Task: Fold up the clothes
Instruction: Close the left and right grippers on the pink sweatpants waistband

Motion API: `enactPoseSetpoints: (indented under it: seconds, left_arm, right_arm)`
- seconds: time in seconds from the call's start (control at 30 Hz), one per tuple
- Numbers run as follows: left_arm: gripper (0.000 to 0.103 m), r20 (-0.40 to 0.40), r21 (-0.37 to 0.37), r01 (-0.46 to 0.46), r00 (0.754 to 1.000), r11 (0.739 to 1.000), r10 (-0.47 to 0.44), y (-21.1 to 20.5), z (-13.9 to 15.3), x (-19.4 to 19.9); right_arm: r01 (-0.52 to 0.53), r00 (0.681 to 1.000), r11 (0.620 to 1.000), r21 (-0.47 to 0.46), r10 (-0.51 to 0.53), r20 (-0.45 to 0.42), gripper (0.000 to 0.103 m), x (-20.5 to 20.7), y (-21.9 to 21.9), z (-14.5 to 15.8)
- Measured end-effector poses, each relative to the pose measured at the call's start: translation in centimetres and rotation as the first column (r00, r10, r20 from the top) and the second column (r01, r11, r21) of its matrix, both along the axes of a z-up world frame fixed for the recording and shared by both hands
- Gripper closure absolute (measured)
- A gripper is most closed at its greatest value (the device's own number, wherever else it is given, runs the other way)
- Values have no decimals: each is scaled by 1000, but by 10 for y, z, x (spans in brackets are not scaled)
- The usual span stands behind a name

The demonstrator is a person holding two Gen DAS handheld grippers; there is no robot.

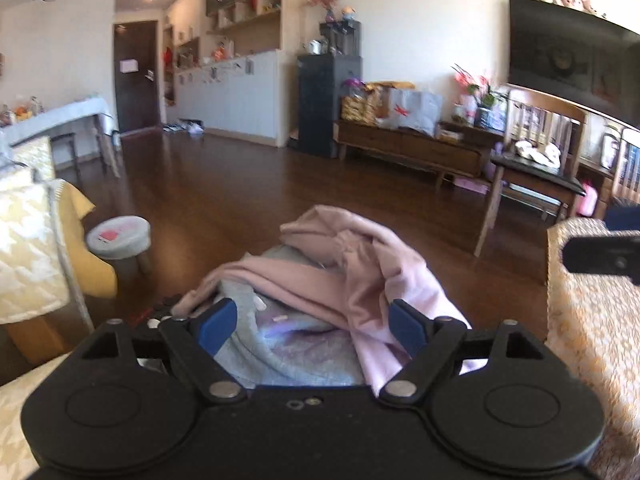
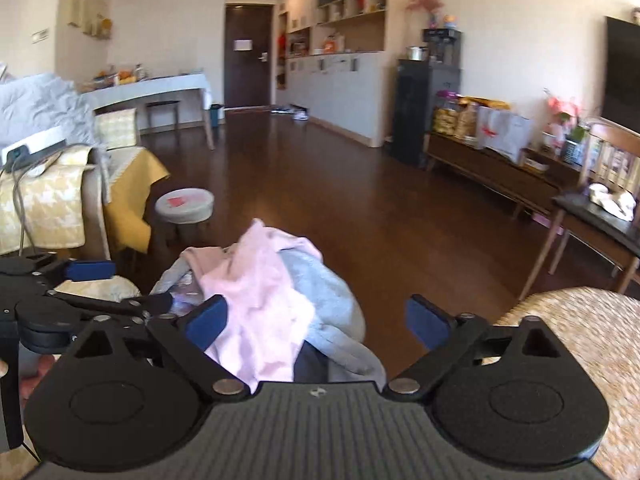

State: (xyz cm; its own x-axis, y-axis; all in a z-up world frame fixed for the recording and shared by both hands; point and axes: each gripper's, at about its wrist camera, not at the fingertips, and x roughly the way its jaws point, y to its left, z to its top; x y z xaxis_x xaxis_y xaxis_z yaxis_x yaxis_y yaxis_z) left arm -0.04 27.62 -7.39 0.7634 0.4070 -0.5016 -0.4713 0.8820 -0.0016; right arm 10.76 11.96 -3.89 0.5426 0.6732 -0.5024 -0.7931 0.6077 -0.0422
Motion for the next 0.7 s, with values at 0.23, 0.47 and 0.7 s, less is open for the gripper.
enactPoseSetpoints:
  seconds: [0.23,0.47,0.7]
  left_arm:
    - [0,4,-17,118,993,993,-118,11,-21,3]
    - [0,-14,-38,219,975,975,-220,-7,-38,16]
    - [0,6,-103,245,969,964,-245,-15,-43,29]
  right_arm:
    - [-106,988,994,-8,105,-112,21,17,42,-25]
    - [-210,968,976,-61,199,-150,24,36,89,-27]
    - [-271,948,949,-161,234,-216,46,45,121,-48]
